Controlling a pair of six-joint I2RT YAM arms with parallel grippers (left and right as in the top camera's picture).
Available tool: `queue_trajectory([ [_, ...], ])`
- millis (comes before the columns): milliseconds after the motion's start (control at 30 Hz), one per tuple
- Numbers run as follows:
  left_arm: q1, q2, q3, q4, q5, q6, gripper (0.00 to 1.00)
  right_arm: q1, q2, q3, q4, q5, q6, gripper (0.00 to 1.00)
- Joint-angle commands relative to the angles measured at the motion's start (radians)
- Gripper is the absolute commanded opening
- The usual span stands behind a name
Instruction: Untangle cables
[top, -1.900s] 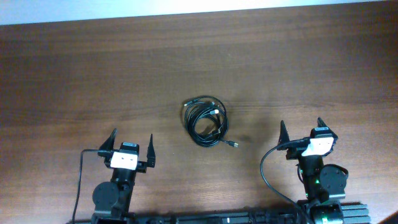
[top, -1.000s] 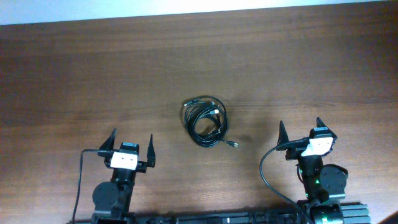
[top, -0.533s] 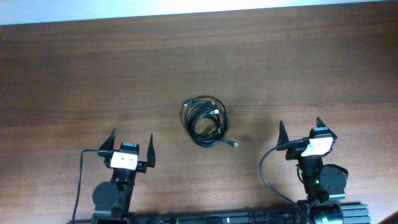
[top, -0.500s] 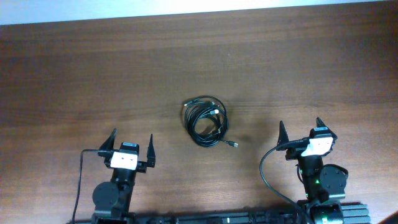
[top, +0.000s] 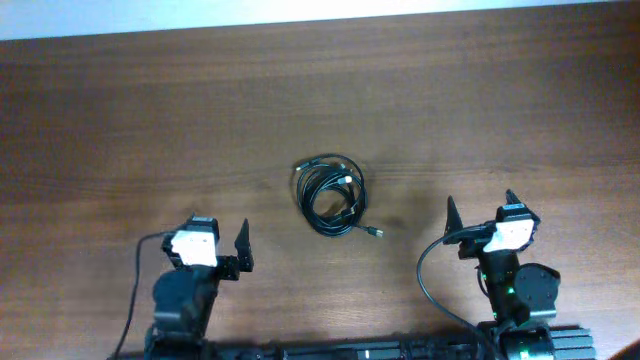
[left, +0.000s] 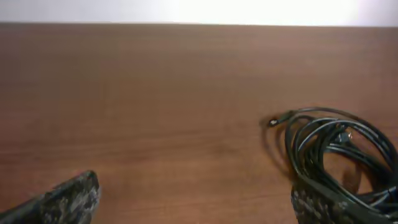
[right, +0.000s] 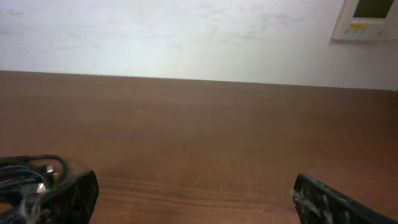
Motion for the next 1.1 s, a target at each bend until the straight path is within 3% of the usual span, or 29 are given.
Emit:
queue_trajectory([
  [0,0.005,0.194,0.128,0.000,0.017,-0.010,0.99,-0.003,0.038,0.056,-0.107,-0.016,0.008,0.98],
  [200,0.005,0.711,0.421,-0.090,0.114,-0.010,0.99,-0.003,0.367,0.269,-0.170,-0.032,0.008,0.99],
  [333,0.005,0.986,0.669,-0.280,0.196,-0.010,0.99,-0.003,0.669,0.524,-0.372,-0.032,0.008,0.99],
  [433,0.005,1.025,0.798,-0.423,0.199,-0.010,0.99,-0.003,0.909,0.752,-0.616,-0.032,0.007,0.98],
  [533,0.005,1.025,0.817,-0.395,0.212,-0.011,0.99,-0.003,1.096,0.955,-0.810,-0.033,0.008,0.98],
  [567,0.005,1.025,0.817,-0.347,0.306,-0.011,0.99,-0.003,1.139,1.012,-0.854,-0.041,0.008,0.99],
  [633,0.003,1.027,0.817,-0.243,0.436,-0.011,0.99,-0.003,1.149,1.028,-0.856,-0.151,0.008,0.98],
  [767,-0.097,1.092,0.817,-0.167,0.360,-0.011,0.99,-0.003,1.149,1.028,-0.855,-0.253,0.008,0.98],
  [833,-0.186,1.198,0.817,-0.163,0.317,-0.021,0.89,-0.003,1.149,1.027,-0.858,-0.253,0.008,0.98],
  [867,-0.214,1.247,0.817,-0.162,0.317,-0.074,0.88,-0.003,1.149,1.027,-0.860,-0.253,0.008,0.99],
  [967,-0.272,1.412,0.817,-0.190,0.331,-0.448,0.79,-0.003,1.149,1.027,-0.860,-0.253,0.008,0.98],
  [1067,-0.310,1.463,0.817,-0.195,0.337,-0.507,0.66,-0.003,1.149,1.027,-0.860,-0.253,0.008,0.98],
])
